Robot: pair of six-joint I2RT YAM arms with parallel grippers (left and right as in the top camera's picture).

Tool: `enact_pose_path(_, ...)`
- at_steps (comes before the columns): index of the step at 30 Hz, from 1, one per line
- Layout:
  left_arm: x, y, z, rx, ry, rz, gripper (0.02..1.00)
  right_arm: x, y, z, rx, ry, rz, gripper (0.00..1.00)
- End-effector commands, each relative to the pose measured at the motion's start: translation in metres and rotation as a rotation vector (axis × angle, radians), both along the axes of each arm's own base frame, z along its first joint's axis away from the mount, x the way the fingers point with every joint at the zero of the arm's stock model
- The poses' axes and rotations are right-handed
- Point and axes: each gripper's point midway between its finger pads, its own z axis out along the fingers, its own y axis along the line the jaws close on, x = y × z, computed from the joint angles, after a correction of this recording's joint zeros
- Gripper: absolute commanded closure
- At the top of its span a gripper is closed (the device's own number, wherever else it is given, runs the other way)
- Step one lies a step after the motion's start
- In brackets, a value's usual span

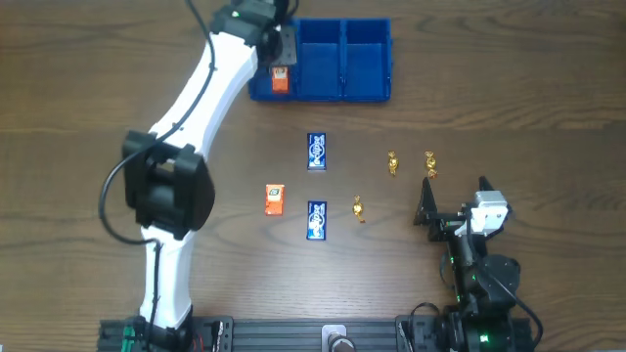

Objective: Sort Candies Into Trays

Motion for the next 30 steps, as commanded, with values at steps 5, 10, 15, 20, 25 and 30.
enact_pose_path(5, 0.010, 0.003, 0.015, -0.027, -0.034, 0.000, 0.671, 0.000, 0.000, -0.002, -0.012, 0.001, 0.005, 0.003)
enact_pose_path(10, 0.012, 0.007, 0.015, -0.014, -0.040, -0.015, 0.617, 0.000, 0.000, -0.001, -0.012, 0.001, 0.006, 0.003)
enact_pose_path(15, 0.013, 0.009, 0.016, -0.002, -0.044, -0.008, 0.478, 0.000, 0.000, -0.001, -0.012, 0.001, 0.005, 0.003)
enact_pose_path(20, 0.009, 0.004, 0.047, -0.015, -0.100, -0.010, 0.056, 0.000, 0.000, -0.001, -0.012, 0.001, 0.005, 0.003)
enact_pose_path(25, -0.037, -0.007, 0.114, -0.054, -0.184, -0.056, 0.018, 0.000, 0.000, -0.001, -0.012, 0.001, 0.005, 0.003)
enact_pose_path(30, -0.142, -0.022, 0.114, -0.071, -0.137, -0.159, 0.023, 0.000, 0.000, -0.001, -0.012, 0.001, 0.005, 0.003)
